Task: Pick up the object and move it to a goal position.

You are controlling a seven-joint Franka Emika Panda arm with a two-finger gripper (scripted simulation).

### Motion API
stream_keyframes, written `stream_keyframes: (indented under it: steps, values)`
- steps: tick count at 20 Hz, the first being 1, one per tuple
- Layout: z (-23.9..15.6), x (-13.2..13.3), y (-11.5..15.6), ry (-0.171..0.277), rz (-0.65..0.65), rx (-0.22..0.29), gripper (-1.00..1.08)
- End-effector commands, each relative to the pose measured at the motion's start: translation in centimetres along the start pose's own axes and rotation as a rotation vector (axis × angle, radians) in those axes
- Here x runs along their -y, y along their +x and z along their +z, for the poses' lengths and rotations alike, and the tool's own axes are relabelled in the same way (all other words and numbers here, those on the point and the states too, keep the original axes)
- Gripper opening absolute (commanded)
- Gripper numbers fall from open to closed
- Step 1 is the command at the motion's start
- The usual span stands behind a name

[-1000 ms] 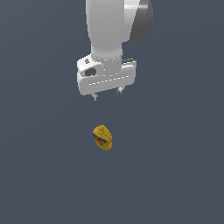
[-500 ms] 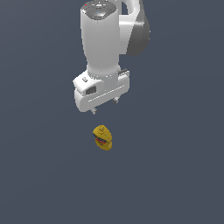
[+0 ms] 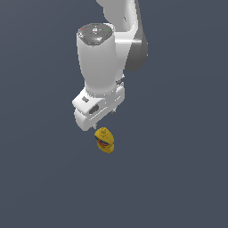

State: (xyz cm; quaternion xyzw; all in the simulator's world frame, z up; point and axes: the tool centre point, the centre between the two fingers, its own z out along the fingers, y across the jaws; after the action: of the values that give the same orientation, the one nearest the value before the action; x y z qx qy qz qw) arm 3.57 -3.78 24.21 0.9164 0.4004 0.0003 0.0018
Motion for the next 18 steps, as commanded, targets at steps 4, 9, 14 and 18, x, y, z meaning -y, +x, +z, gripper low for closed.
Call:
stream_keyframes:
  steps: [4,9,14,18]
  values:
    - [1.3,-1.1,0.4,0.002,-0.089,-0.001,1.0]
    - [1.9,-1.6,0.5,0.003,-0.135,-0.001,1.0]
    - [2.2,-1.8,0.6,0.003,-0.15,-0.001,1.0]
    - [2.5,-1.7,0.6,0.004,-0.146,-0.001,1.0]
